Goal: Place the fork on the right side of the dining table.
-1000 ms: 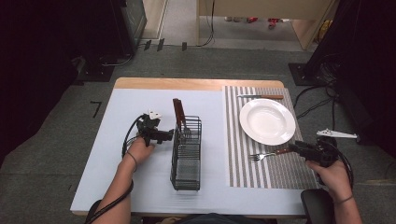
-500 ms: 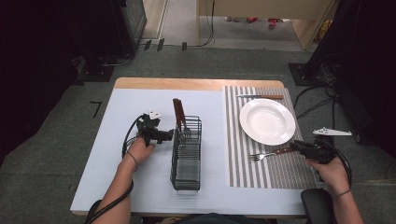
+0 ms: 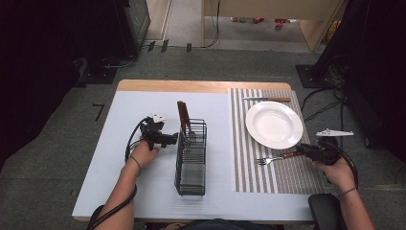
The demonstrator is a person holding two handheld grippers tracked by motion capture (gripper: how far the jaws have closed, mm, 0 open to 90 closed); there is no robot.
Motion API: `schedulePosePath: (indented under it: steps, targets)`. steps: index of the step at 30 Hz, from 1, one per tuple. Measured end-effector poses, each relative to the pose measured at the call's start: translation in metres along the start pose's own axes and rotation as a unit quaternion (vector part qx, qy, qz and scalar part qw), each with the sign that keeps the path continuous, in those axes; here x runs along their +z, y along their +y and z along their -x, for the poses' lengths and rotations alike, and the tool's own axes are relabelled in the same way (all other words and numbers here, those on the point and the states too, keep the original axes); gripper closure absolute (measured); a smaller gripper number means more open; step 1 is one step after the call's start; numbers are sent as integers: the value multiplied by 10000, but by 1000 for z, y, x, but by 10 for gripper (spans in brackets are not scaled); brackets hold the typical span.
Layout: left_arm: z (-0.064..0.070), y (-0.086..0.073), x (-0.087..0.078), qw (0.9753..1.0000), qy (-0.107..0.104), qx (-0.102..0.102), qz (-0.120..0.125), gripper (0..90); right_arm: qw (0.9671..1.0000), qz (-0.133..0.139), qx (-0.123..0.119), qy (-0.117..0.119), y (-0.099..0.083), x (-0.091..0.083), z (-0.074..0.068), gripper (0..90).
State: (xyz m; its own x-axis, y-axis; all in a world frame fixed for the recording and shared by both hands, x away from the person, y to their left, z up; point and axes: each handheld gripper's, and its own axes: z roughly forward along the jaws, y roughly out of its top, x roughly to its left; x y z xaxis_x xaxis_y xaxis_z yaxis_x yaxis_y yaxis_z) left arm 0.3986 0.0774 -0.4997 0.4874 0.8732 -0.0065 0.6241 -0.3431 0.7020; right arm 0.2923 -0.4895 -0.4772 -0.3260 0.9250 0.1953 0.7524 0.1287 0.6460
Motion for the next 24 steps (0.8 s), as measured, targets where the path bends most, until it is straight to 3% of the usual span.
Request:
schedulePosePath:
  steps: [7,13,24]
  targets:
    - [0,0,0,10000,-1,0,-1,0,9998,-69,172,73,-1,0,2,710]
    - [0,0,0,10000,0,0,0,0,9997,-189,147,-23,3,7,5,710]
    - [0,0,0,10000,-1,1,-4,0,9992,-334,191,106,-6,-1,-1,693]
